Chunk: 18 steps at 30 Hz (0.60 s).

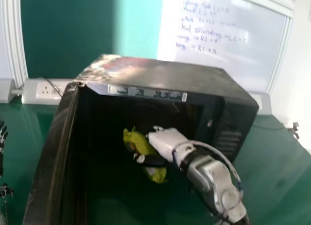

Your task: Put biscuit inside oven

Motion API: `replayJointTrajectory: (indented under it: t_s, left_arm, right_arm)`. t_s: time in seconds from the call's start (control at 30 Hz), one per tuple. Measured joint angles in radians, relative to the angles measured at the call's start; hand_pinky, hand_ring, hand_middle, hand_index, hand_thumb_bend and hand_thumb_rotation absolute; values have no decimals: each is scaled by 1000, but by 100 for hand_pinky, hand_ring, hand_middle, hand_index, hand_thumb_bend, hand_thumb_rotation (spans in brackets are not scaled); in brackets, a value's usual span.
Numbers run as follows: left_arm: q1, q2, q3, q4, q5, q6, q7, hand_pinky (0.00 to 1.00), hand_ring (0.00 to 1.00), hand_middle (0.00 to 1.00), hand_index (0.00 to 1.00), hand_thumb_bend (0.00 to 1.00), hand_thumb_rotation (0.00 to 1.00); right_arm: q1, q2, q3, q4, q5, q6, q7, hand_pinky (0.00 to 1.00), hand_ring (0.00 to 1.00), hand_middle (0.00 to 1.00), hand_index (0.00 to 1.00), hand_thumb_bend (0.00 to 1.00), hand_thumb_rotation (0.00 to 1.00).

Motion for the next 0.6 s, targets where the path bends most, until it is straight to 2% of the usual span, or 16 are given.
replayJointTrajectory:
  t_s: [0.17,0.37,0.6]
  left_arm:
    - [2,-2,0,-6,0,0,1,76,80,78,83,70,73]
    - [2,-3,0,-8,0,-1,-1,76,79,78,83,71,71]
    - [2,-3,1,-9,-1,-1,-1,76,79,78,83,70,72]
  right_arm:
    - [-32,23,8,54,-6,10,-48,14,23,47,49,53,0]
    - [-58,46,25,112,-13,31,-87,19,28,47,49,53,0]
    - [-95,62,41,189,-13,41,-120,13,20,47,49,53,0]
